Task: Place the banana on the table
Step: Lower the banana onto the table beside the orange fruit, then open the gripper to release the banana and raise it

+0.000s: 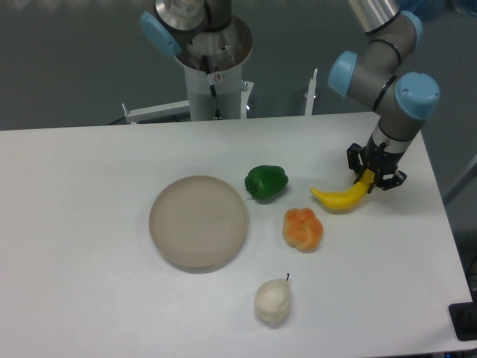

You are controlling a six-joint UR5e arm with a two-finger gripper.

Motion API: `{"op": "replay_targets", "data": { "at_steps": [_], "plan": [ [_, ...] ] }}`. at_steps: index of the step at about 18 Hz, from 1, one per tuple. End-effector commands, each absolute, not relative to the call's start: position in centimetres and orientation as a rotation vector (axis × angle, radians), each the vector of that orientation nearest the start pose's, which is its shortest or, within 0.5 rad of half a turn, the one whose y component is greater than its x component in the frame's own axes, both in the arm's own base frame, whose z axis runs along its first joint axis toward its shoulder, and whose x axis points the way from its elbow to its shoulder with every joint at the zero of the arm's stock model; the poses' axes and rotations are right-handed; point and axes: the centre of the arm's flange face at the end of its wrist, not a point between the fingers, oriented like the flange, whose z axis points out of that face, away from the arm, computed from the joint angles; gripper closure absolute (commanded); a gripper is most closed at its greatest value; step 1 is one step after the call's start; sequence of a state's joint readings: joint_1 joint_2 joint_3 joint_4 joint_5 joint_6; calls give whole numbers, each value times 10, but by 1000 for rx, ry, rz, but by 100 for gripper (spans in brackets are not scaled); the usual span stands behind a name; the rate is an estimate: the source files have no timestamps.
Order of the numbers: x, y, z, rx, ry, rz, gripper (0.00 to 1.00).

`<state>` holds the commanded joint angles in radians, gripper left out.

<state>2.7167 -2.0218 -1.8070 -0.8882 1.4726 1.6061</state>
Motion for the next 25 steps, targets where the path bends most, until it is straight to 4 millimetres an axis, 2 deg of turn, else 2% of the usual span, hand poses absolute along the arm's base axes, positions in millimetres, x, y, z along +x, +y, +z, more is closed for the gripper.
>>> {"op": "replay_targets", "data": {
  "at_steps": [7,14,16,19,20,22,23,24,25],
  "plan": [
    [-477,374,193,-2965,699,-40,70],
    [-478,374,195,-2964,701,-36,61],
    [-480,375,197,-2964,697,-29,48],
    [-482,376,200,-2964,692,-18,36],
    [-484,377,203,-2964,686,-7,30],
    [-490,380,215,-2960,678,31,22],
    [-492,382,222,-2957,680,50,15],
    [-491,388,227,-2950,696,67,3],
    [-490,395,233,-2944,707,84,0]
  ]
}}
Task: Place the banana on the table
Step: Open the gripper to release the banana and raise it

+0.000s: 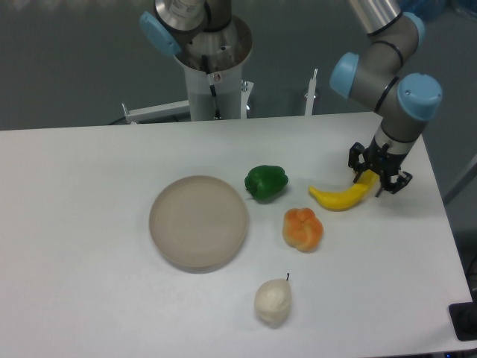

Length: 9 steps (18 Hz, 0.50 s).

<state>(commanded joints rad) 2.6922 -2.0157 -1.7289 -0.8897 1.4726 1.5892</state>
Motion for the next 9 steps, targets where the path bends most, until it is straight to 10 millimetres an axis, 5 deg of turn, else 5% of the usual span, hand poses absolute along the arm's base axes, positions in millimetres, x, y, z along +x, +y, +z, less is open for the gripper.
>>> {"op": "replay_targets", "data": {
  "at_steps": [9],
  "plan": [
    [-488,451,286,-2887,750,258,0]
  ]
}}
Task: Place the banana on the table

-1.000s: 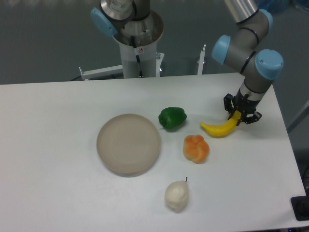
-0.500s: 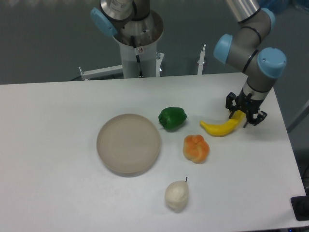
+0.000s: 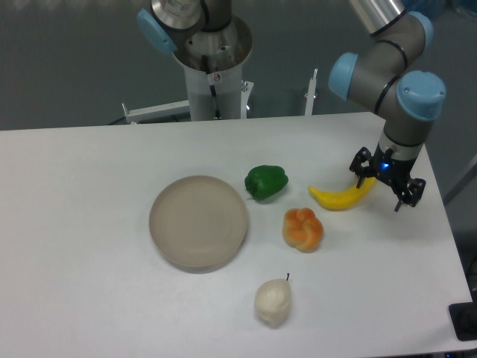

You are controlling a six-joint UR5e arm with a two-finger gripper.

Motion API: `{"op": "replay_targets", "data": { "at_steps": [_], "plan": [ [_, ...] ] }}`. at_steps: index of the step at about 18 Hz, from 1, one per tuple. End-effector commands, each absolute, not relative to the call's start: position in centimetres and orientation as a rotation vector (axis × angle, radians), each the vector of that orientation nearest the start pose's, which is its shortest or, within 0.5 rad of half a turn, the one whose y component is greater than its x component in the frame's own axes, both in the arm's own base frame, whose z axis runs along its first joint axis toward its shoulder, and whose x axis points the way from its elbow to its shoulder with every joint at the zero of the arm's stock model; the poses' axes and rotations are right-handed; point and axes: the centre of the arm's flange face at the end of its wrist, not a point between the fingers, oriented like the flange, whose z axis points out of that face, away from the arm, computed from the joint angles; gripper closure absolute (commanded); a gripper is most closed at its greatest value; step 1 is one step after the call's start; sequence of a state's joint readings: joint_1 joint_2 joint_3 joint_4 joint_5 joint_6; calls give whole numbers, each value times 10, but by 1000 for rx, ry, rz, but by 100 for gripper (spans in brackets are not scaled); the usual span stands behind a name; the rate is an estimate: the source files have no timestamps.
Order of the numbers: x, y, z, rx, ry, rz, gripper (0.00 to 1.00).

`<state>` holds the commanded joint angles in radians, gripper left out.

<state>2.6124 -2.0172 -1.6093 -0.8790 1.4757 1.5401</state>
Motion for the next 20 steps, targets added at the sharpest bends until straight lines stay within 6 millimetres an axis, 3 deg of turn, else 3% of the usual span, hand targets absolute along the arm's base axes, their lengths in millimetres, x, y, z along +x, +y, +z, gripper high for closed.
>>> {"op": "replay_targets", "data": {
  "at_steps": [6,11,20],
  "plan": [
    [-483,485,315,-2936,827,406,0],
    [-478,510,308,-2936,779,401,0],
    [-478,512,309,-2938,748,402,0]
  ]
}}
